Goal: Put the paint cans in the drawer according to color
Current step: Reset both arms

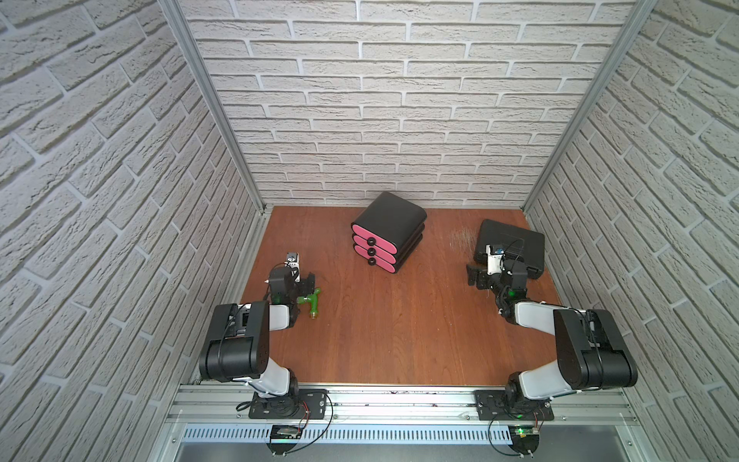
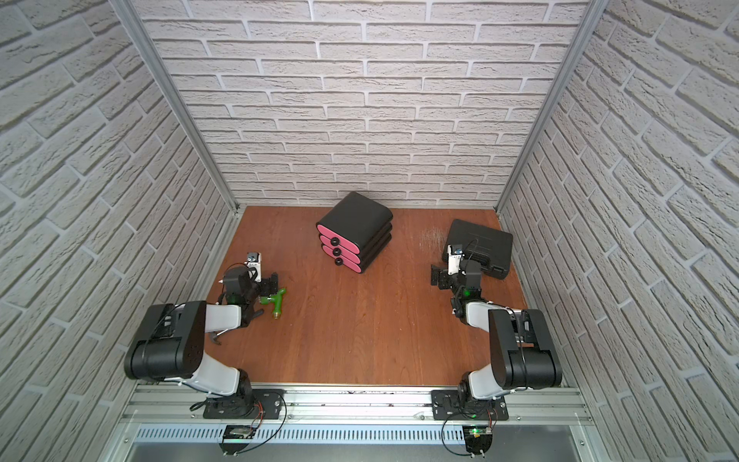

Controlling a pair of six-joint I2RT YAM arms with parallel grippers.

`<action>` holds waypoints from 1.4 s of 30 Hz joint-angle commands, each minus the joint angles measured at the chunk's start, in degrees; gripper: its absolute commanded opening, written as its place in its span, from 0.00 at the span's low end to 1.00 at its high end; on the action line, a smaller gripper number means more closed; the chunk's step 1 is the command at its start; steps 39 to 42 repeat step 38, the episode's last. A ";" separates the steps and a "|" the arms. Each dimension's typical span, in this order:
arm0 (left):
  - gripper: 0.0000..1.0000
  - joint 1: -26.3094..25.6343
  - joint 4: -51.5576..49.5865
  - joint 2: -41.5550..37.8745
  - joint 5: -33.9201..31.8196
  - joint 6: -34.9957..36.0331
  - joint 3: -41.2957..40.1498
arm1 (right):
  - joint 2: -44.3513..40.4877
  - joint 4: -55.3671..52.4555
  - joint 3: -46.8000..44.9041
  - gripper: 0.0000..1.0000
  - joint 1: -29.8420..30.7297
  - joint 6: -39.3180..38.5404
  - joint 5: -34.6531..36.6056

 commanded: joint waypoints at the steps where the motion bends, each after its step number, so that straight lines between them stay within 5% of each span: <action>1: 0.98 0.18 8.17 0.47 -0.09 -1.24 -0.40 | 0.02 5.75 -1.42 0.99 2.12 0.26 6.95; 4: 0.99 0.22 7.56 0.42 -0.08 -1.31 -0.22 | 2.87 19.70 -7.26 0.99 5.54 -1.21 14.89; 6: 0.99 0.17 7.57 0.45 -0.09 -1.26 -0.18 | 1.05 15.32 -6.58 0.99 6.32 -1.13 16.72; 42: 0.99 0.21 7.78 0.39 -0.04 -1.24 -0.33 | 1.26 13.60 -5.31 0.99 4.39 -0.11 12.73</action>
